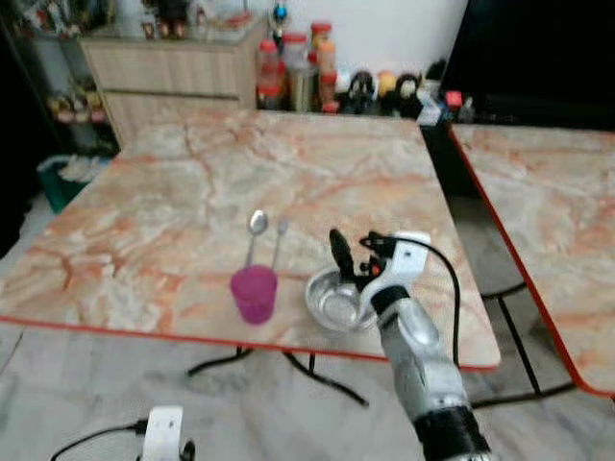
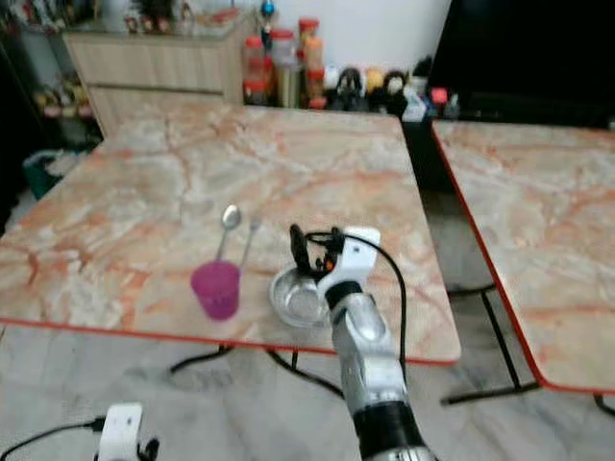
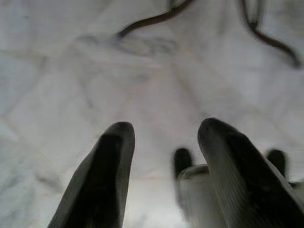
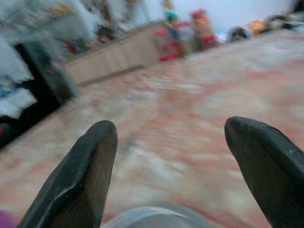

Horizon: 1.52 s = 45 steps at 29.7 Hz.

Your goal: Setting the table

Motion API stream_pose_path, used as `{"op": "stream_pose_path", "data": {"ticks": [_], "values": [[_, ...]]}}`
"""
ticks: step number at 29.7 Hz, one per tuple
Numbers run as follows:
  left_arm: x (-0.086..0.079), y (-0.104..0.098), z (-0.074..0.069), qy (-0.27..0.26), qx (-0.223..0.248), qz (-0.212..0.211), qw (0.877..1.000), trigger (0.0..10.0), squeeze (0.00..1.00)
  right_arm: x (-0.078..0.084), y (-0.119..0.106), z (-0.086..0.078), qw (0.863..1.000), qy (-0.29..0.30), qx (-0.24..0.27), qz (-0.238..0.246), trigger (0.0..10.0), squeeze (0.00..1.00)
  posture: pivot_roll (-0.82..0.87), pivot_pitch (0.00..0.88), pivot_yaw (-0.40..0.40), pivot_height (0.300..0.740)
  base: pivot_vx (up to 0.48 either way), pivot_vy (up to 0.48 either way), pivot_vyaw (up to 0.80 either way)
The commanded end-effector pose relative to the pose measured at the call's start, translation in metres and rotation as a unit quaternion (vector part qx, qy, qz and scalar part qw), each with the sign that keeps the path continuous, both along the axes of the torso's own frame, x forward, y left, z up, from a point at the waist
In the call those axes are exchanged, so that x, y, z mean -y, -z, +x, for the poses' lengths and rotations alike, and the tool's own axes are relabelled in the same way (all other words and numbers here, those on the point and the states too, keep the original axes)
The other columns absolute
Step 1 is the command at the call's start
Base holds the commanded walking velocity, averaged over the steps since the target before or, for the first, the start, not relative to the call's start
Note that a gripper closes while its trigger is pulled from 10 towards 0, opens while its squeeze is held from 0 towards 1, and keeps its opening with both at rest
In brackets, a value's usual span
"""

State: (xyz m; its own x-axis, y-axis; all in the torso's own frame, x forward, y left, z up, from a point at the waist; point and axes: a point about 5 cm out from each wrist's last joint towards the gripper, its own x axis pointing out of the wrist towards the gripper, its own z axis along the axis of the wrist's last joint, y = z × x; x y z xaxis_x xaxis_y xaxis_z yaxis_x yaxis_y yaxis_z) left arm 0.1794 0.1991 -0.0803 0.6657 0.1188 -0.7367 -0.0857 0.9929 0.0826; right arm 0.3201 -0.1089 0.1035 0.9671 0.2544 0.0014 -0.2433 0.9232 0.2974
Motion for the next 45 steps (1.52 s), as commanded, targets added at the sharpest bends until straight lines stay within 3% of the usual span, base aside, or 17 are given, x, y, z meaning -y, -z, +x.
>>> {"op": "stream_pose_path", "data": {"ticks": [1, 9, 10, 11, 13, 14, 29, 35, 36, 37, 38, 39, 45], "values": [[-0.006, -0.001, -0.001, -0.006, 0.0, 0.005, 1.0, 10.0, 0.0, -0.006, -0.007, 0.002, 1.0, -0.008, 0.008, 0.009, 10.0, 0.0, -0.03, 0.0, -0.03, 0.74, 0.0, 0.0, 0.0], [-0.006, 0.0, -0.001, -0.004, -0.002, 0.005, 1.0, 10.0, 0.0, -0.007, -0.007, 0.001, 1.0, -0.013, 0.008, 0.008, 10.0, 0.0, -0.03, 0.0, -0.03, 0.74, 0.0, 0.0, 0.0], [-0.006, 0.0, -0.001, -0.004, -0.002, 0.004, 1.0, 10.0, 0.0, -0.007, -0.006, 0.0, 1.0, -0.011, 0.004, 0.005, 10.0, 1.0, -0.04, 0.0, -0.032, 0.74, 0.0, 0.0, 0.0], [-0.005, 0.0, -0.001, -0.004, -0.003, 0.003, 1.0, 10.0, 0.0, -0.006, -0.005, -0.001, 1.0, -0.01, 0.0, 0.004, 10.0, 0.93, -0.04, 0.0, -0.032, 0.74, 0.0, 0.0, 0.0], [-0.005, 0.0, -0.002, -0.004, -0.003, 0.002, 1.0, 10.0, 0.0, -0.005, -0.003, -0.002, 1.0, -0.008, -0.004, 0.002, 10.0, 0.93, -0.04, 0.0, -0.032, 0.74, 0.0, 0.0, 0.0], [-0.005, 0.0, -0.002, -0.004, -0.004, 0.002, 1.0, 10.0, 0.0, -0.004, -0.001, -0.001, 1.0, -0.003, -0.01, -0.004, 10.0, 0.0, -0.04, 0.0, -0.03, 0.74, 0.0, 0.0, 0.0], [-0.005, 0.001, -0.003, -0.002, -0.009, 0.0, 1.0, 10.0, 0.0, -0.005, 0.015, 0.005, 0.994, 0.007, -0.104, 0.028, 10.0, 0.0, -0.04, 0.0, -0.029, 0.74, 0.0, 0.0, 0.0], [-0.005, 0.001, -0.004, -0.002, -0.011, 0.0, 1.0, 10.0, 0.0, -0.013, 0.02, 0.005, 0.992, -0.016, -0.123, -0.005, 10.0, 0.0, -0.04, 0.0, -0.031, 0.74, 0.0, 0.0, 0.0], [-0.005, 0.002, -0.004, -0.002, -0.011, -0.001, 1.0, 10.0, 0.0, -0.014, 0.02, 0.005, 0.992, -0.016, -0.123, -0.001, 7.8, 0.0, -0.03, 0.0, -0.035, 0.74, 0.0, 0.0, 0.0], [-0.005, 0.002, -0.004, -0.002, -0.011, -0.001, 1.0, 10.0, 0.0, -0.014, 0.02, 0.005, 0.992, -0.016, -0.122, -0.001, 7.8, 0.0, -0.03, 0.0, -0.035, 0.74, 0.0, 0.0, 0.0], [-0.005, 0.002, -0.004, -0.002, -0.011, -0.001, 1.0, 10.0, 0.0, -0.014, 0.02, 0.005, 0.992, -0.013, -0.123, 0.001, 2.1, 0.0, -0.03, 0.0, -0.035, 0.74, 0.0, 0.0, 0.0], [-0.005, 0.002, -0.004, -0.002, -0.011, 0.0, 1.0, 10.0, 0.0, -0.014, 0.019, 0.006, 0.992, -0.012, -0.123, 0.003, 0.0, 0.0, -0.03, 0.0, -0.036, 0.74, 0.0, 0.0, 0.0], [-0.005, 0.002, -0.005, 0.0, -0.011, 0.001, 1.0, 10.0, 0.0, -0.015, 0.016, 0.008, 0.993, -0.014, -0.116, 0.004, 0.0, 0.0, -0.03, 0.0, -0.034, 0.74, 0.0, 0.0, 0.0]]}}
